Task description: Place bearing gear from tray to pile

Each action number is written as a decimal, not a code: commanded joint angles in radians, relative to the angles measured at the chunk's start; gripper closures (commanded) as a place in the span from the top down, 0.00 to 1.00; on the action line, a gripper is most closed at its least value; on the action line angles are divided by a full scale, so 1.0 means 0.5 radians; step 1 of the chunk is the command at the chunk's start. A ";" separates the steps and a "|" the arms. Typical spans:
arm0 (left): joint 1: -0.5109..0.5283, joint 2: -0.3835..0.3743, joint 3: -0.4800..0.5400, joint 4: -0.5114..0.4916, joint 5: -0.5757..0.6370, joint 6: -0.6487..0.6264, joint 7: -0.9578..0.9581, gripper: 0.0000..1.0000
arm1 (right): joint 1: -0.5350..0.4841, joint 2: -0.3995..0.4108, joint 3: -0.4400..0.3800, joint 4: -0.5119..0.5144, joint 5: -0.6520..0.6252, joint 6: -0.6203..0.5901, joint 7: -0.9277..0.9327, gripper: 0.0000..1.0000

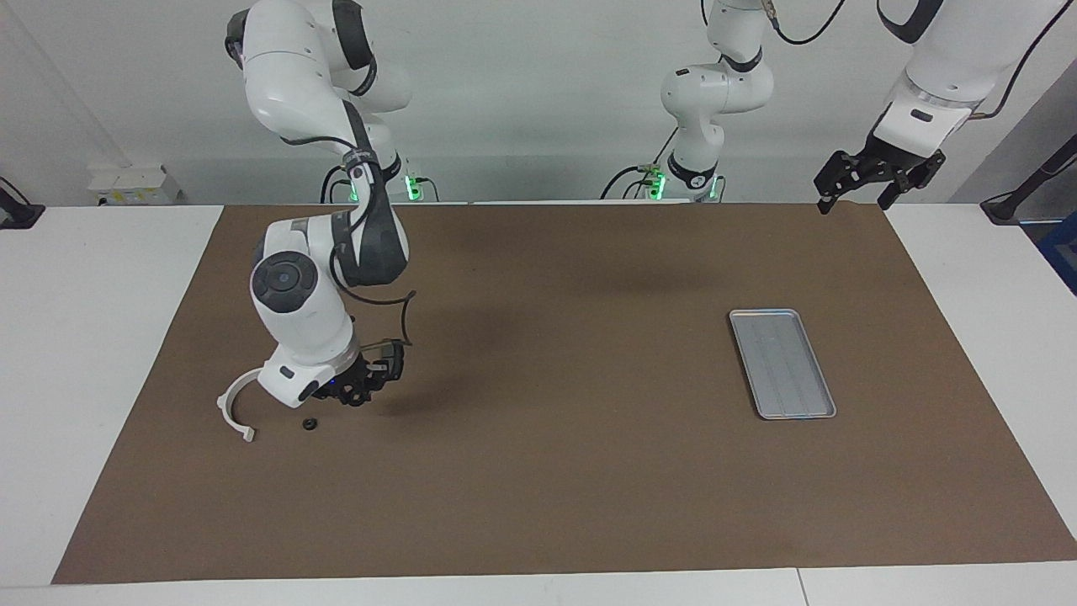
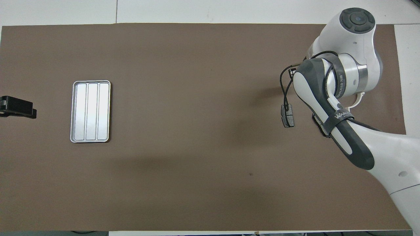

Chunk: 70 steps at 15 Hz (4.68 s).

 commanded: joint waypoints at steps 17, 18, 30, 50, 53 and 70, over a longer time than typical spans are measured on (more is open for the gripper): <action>0.003 -0.064 -0.015 -0.085 -0.028 0.012 0.029 1.00 | -0.060 -0.017 0.030 -0.360 0.002 0.536 -0.040 1.00; 0.003 -0.067 -0.015 -0.085 -0.028 0.015 0.032 1.00 | -0.060 -0.051 0.030 -0.357 0.002 0.505 -0.040 1.00; 0.003 -0.064 -0.015 -0.082 -0.028 0.021 0.032 1.00 | -0.063 -0.214 0.030 -0.357 0.002 0.441 -0.046 1.00; 0.003 -0.067 -0.012 -0.085 -0.028 0.049 0.032 1.00 | -0.042 -1.269 0.018 -0.189 0.170 -1.123 0.071 1.00; 0.003 -0.064 -0.012 -0.085 -0.028 0.052 0.032 1.00 | -0.039 -1.287 0.015 -0.173 0.170 -1.158 0.083 1.00; 0.003 -0.076 -0.015 -0.113 -0.028 0.089 0.029 1.00 | -0.051 -1.318 0.021 -0.081 0.274 -1.201 0.206 1.00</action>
